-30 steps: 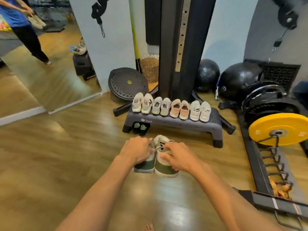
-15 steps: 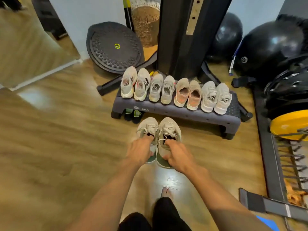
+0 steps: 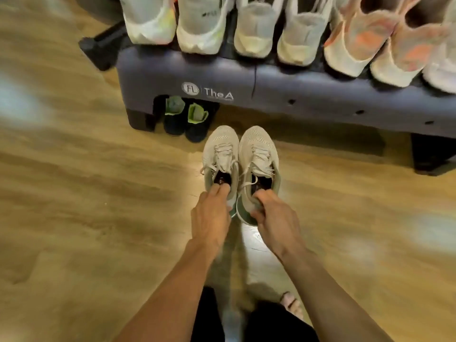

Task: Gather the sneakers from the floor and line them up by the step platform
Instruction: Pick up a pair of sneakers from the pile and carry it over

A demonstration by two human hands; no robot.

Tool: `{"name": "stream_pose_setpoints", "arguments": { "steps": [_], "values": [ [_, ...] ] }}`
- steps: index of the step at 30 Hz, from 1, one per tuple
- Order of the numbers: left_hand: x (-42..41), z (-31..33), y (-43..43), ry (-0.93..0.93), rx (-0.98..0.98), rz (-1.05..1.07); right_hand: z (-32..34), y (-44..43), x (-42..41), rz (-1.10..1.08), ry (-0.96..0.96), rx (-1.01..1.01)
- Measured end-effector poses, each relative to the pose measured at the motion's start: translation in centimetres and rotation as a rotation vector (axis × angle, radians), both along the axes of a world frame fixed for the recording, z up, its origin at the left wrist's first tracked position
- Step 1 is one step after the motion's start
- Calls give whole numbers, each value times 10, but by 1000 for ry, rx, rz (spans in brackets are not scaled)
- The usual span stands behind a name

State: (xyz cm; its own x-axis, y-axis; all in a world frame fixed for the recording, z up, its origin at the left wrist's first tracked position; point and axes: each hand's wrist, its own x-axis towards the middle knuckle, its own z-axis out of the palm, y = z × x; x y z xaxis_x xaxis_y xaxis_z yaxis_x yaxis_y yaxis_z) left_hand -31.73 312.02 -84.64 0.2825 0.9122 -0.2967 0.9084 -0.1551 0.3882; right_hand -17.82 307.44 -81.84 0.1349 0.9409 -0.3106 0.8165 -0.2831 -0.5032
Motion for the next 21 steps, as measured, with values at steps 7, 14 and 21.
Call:
{"name": "stream_pose_setpoints", "arguments": {
  "steps": [7,14,21],
  "values": [
    [0,-105,85,81,114,-226,-134,49,-9,-45,-28,100],
    [22,-154,139,-6,162,-258,-184,102,18,-37,-79,127],
    [43,-165,179,-60,246,-199,-193,154,38,-47,-103,149]
  ]
}}
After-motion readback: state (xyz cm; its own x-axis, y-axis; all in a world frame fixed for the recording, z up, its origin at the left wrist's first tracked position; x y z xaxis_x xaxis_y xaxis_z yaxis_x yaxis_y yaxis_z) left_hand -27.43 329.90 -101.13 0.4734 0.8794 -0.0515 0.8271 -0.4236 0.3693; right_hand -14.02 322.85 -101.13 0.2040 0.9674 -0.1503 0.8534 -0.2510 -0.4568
